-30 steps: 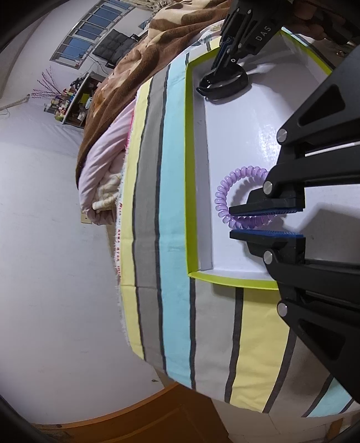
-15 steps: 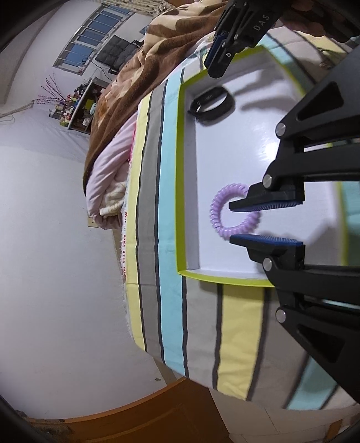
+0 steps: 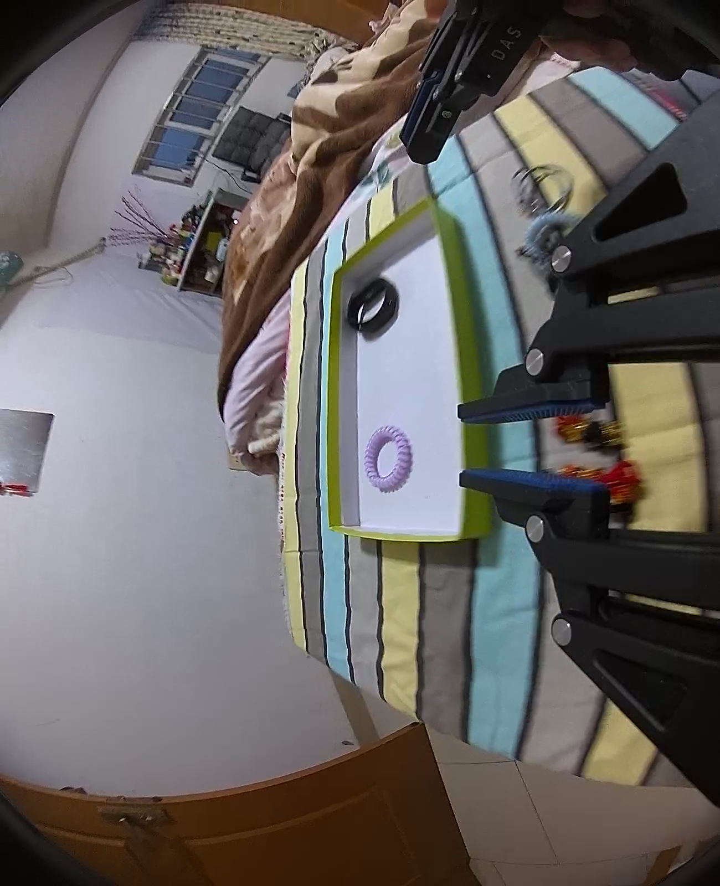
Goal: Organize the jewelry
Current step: 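Withdraw both open tools from the box back to the jewelry row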
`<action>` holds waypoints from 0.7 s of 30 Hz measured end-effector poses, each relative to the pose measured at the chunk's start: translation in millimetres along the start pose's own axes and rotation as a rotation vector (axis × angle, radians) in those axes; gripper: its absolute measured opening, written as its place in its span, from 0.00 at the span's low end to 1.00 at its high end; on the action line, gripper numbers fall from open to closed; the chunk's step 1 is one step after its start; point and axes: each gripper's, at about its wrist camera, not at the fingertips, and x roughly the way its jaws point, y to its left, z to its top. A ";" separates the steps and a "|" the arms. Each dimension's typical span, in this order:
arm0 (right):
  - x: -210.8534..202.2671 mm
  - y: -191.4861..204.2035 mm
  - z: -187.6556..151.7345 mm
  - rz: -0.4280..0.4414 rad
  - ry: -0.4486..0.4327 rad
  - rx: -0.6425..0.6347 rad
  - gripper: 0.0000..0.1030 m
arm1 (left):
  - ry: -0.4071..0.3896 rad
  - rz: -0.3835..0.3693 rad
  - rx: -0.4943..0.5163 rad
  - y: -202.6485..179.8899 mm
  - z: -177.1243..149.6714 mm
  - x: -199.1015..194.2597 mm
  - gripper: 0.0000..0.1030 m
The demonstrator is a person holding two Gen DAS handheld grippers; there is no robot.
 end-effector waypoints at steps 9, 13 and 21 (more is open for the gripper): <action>-49.0 11.6 -47.6 0.017 -0.023 0.000 0.25 | -0.045 0.003 0.000 -4.7 -41.2 -48.4 0.17; -65.8 13.8 -65.4 0.016 -0.037 -0.005 0.25 | -0.059 0.013 -0.013 -3.3 -60.3 -65.4 0.17; -81.7 19.5 -89.1 -0.007 -0.051 -0.044 0.25 | -0.058 0.007 -0.019 -5.0 -82.6 -78.2 0.17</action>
